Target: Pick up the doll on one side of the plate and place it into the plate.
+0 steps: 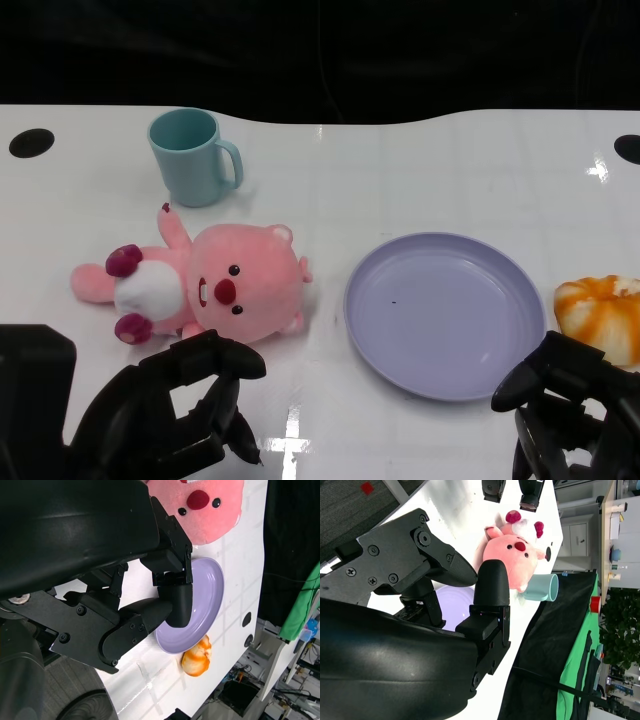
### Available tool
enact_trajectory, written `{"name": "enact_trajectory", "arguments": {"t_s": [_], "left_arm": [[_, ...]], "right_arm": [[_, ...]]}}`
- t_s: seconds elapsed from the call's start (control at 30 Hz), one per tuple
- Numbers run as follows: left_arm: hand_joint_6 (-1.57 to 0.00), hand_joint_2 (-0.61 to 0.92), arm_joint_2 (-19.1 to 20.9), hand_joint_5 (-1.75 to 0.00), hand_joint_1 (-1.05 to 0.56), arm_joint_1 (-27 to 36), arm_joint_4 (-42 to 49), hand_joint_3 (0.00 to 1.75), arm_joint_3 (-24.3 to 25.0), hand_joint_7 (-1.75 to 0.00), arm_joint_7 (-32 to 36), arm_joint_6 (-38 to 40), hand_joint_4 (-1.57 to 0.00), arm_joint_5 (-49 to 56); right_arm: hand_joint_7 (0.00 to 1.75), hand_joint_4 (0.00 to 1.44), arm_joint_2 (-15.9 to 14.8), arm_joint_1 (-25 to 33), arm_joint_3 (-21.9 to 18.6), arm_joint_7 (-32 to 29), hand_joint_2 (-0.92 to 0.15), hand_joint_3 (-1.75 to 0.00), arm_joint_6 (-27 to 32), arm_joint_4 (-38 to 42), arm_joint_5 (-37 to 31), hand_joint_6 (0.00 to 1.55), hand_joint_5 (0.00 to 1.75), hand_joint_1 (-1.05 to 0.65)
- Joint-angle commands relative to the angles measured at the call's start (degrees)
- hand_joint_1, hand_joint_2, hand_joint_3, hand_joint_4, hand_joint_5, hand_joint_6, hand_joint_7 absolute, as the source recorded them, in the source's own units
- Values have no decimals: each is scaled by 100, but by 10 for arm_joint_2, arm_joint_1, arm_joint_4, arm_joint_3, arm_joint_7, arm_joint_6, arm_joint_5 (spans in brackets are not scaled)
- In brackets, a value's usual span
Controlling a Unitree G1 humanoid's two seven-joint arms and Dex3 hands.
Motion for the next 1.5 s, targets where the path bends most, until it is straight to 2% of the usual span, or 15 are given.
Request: {"name": "enact_trajectory", "arguments": {"t_s": [0.03,1.0,1.23,1.33,1.37,1.43,1.47,1.5], "left_arm": [[-62,60,9,-175,-26,3,-7,108,3,-155,-5,-7,-69,5],[-62,60,8,-175,-26,0,-7,105,9,-154,-4,-5,-69,2],[-60,54,12,-166,-29,-4,4,111,15,-136,-32,-45,-61,3],[-61,59,14,-158,-31,-9,0,88,22,-120,-37,-51,-58,-1],[-60,65,15,-152,-30,-10,-3,75,24,-113,-37,-55,-57,0],[-60,70,16,-148,-30,-11,-8,63,26,-107,-36,-60,-57,3],[-59,76,17,-141,-30,-12,-11,50,26,-94,-35,-62,-53,3],[-60,79,18,-138,-31,-13,-12,42,27,-88,-34,-63,-52,4]], "right_arm": [[148,65,-4,1,-3,-2,-59,-112,-4,-6,-1,51,175,-20],[148,66,-4,1,-1,-2,-58,-113,-2,-8,-2,51,175,-23],[147,65,-3,-2,3,-5,-58,-113,0,-9,-5,51,175,-22],[147,65,-4,-1,4,-4,-58,-113,1,-11,-4,51,175,-23],[147,66,-4,0,5,-4,-58,-113,1,-11,-5,51,175,-23],[147,66,-5,0,5,-4,-58,-113,-2,-10,-6,51,175,-23],[147,66,-5,0,5,-4,-58,-113,-4,-9,-7,52,175,-23],[147,66,-5,0,5,-4,-58,-113,-5,-8,-8,52,175,-23]]}}
